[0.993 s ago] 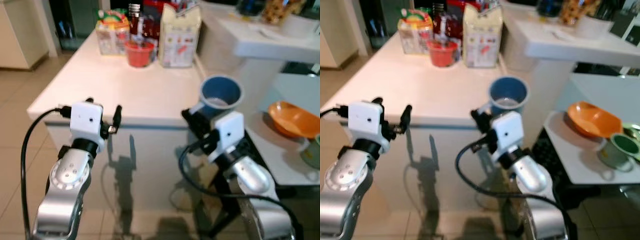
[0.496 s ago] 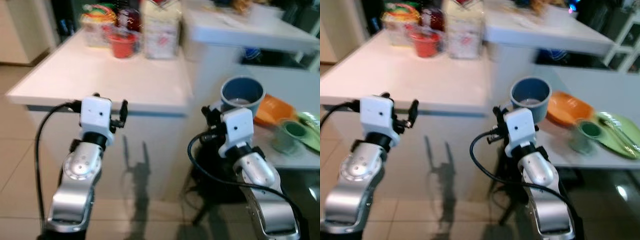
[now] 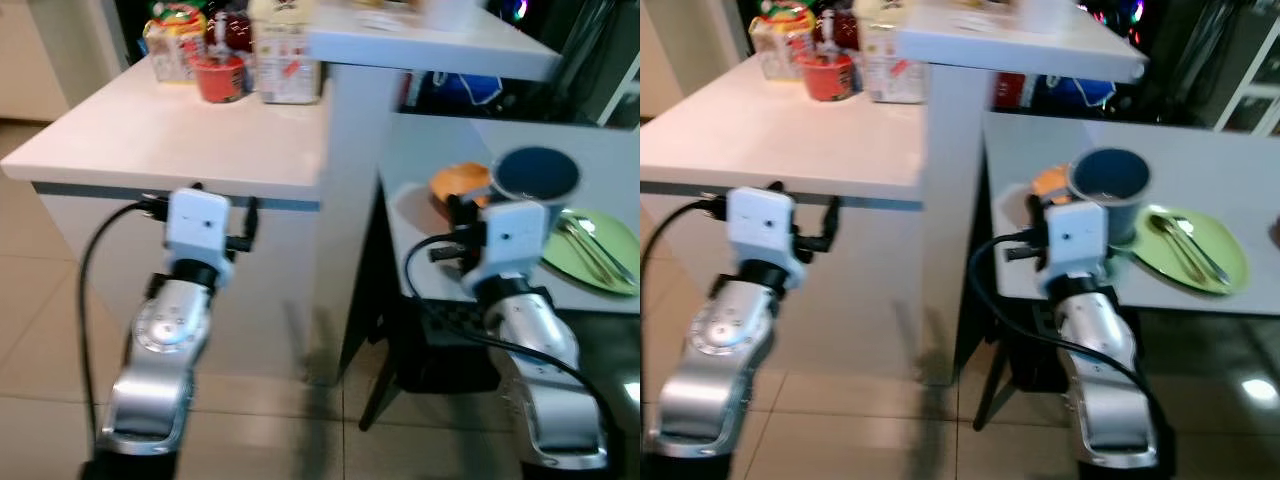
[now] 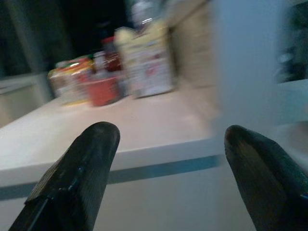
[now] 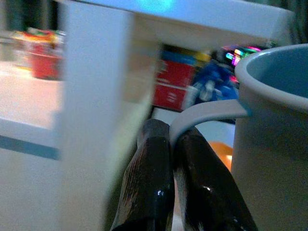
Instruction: Setting the table
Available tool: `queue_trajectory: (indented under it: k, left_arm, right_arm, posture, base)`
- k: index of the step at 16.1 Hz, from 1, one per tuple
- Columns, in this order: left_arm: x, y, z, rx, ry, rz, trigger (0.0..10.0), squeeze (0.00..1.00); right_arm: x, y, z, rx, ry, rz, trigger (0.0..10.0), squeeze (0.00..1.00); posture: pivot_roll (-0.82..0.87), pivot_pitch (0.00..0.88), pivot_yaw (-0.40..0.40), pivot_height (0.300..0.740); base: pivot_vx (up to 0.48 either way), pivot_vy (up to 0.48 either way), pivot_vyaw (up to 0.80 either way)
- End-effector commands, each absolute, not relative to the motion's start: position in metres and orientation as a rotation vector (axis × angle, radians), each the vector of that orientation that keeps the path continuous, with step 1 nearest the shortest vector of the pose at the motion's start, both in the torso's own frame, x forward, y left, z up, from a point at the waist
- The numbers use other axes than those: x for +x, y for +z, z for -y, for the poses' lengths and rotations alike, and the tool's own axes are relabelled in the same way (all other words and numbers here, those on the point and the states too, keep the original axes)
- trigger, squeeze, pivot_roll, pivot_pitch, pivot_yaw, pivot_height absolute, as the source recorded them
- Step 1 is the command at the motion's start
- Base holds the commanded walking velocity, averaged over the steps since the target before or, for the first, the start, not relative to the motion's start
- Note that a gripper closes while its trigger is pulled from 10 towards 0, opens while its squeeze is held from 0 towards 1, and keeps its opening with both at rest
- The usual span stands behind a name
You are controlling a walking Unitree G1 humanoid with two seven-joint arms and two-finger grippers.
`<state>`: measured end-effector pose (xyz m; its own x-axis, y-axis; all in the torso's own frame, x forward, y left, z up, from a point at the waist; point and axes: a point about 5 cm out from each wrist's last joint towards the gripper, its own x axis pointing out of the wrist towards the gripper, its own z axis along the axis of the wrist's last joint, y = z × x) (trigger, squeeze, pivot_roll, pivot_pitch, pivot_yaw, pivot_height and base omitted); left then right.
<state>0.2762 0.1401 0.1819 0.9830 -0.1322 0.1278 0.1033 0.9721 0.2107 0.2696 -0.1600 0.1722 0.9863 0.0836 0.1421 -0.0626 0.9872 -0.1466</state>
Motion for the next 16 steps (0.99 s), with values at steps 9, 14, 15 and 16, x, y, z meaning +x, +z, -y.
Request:
queue_trajectory:
  k: [9, 14, 15, 16]
  left_arm:
    - [0.2824, 0.1855, -0.1390, 0.218, -0.124, 0.154, 10.0, 0.00]
    - [0.2831, 0.1854, -0.1387, 0.221, -0.128, 0.153, 10.0, 0.00]
    - [0.2831, 0.1854, -0.1385, 0.223, -0.131, 0.153, 10.0, 0.00]
    - [0.2832, 0.1856, -0.1385, 0.224, -0.132, 0.153, 10.0, 0.00]
  right_arm:
    - [0.2783, 0.1821, 0.1655, -0.188, 0.040, 0.164, 10.0, 0.00]
    - [0.2785, 0.1803, 0.1639, -0.183, 0.051, 0.155, 10.0, 0.00]
    - [0.2781, 0.1797, 0.1633, -0.171, 0.051, 0.153, 10.0, 0.00]
    - [0.2778, 0.1794, 0.1630, -0.166, 0.051, 0.152, 10.0, 0.00]
  posture:
    - [0.00, 0.000, -0.029, 0.740]
    - [-0.01, 0.000, -0.029, 0.740]
    - [-0.01, 0.000, -0.028, 0.740]
    - [-0.01, 0.000, -0.027, 0.740]
  base:
    - [0.000, -0.375, 0.00]
    - [0.000, -0.375, 0.00]
    - [0.000, -0.375, 0.00]
    - [0.000, -0.375, 0.00]
